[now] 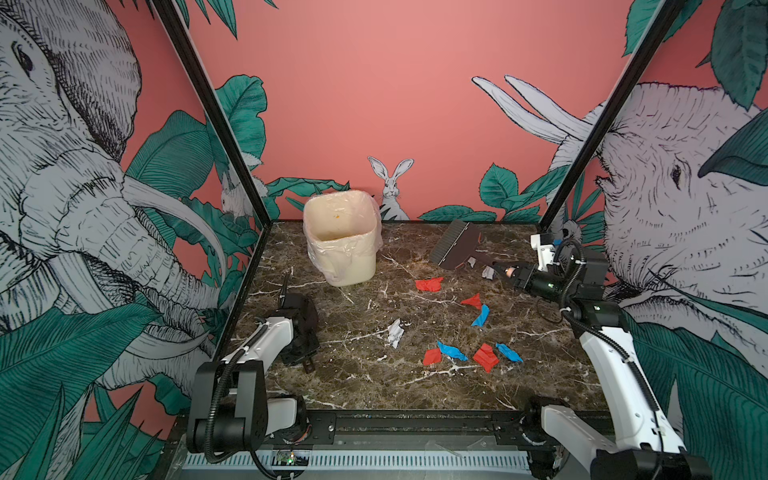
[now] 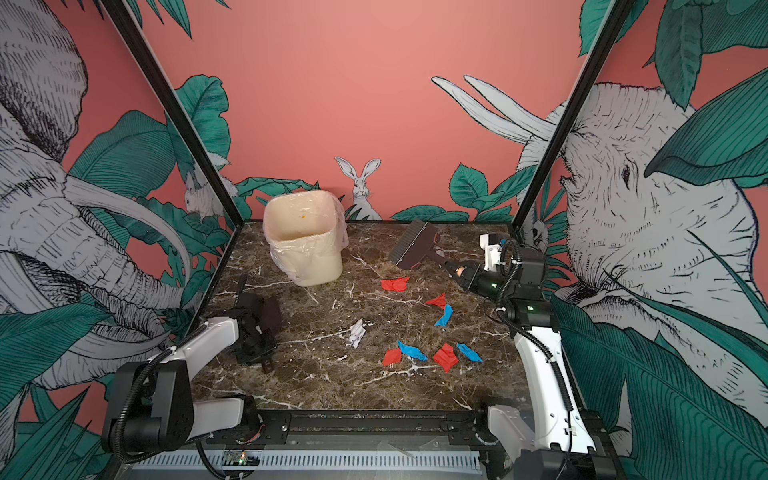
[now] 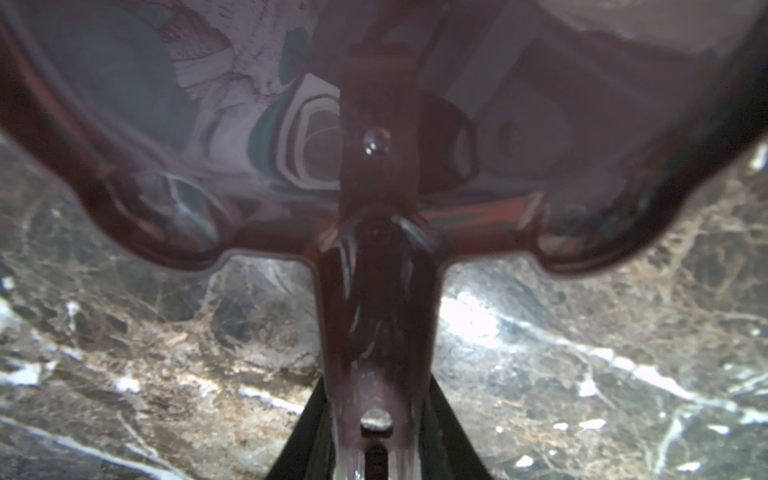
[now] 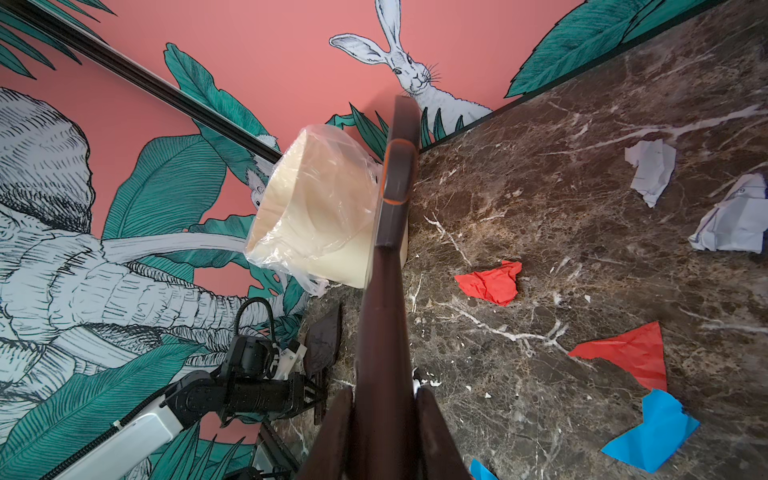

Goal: Sweep away the paper scraps from the table

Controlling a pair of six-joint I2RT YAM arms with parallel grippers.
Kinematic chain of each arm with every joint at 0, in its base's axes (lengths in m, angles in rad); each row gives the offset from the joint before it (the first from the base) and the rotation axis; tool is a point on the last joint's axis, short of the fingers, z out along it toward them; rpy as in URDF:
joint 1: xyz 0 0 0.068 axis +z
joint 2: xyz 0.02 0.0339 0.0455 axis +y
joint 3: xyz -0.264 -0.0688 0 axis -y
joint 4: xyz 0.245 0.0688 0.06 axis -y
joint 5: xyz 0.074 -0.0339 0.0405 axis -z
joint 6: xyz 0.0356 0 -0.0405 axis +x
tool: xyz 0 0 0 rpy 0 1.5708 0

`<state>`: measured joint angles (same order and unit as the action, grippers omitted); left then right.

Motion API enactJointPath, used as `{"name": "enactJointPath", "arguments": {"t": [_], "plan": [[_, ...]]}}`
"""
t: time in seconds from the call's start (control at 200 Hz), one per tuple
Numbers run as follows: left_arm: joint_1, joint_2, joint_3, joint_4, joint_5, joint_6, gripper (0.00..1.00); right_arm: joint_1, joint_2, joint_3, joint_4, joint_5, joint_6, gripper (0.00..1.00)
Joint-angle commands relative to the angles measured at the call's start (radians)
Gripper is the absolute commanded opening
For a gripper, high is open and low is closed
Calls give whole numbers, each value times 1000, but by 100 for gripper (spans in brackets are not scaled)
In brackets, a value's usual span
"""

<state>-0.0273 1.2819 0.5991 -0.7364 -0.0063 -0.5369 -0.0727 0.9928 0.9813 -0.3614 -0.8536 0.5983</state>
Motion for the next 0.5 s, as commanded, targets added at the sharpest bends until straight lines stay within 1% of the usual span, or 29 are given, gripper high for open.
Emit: {"name": "enactJointPath", "arguments": {"t": [0.0, 0.085, 0.27, 0.365, 0.49], "plan": [[3, 14, -62, 78, 34, -20, 25, -4, -10, 27, 78, -32, 1, 0], [3, 1, -63, 74, 32, -24, 20, -4, -8, 28, 79, -32, 3, 0], [2, -25, -62, 55, 18, -27, 12, -4, -8, 26, 85, -32, 11, 0], [1, -41, -61, 45, 7, -28, 0, -4, -7, 27, 85, -32, 13, 0], [3, -49, -59, 39, 7, -28, 0, -4, -8, 28, 90, -33, 18, 0]]}}
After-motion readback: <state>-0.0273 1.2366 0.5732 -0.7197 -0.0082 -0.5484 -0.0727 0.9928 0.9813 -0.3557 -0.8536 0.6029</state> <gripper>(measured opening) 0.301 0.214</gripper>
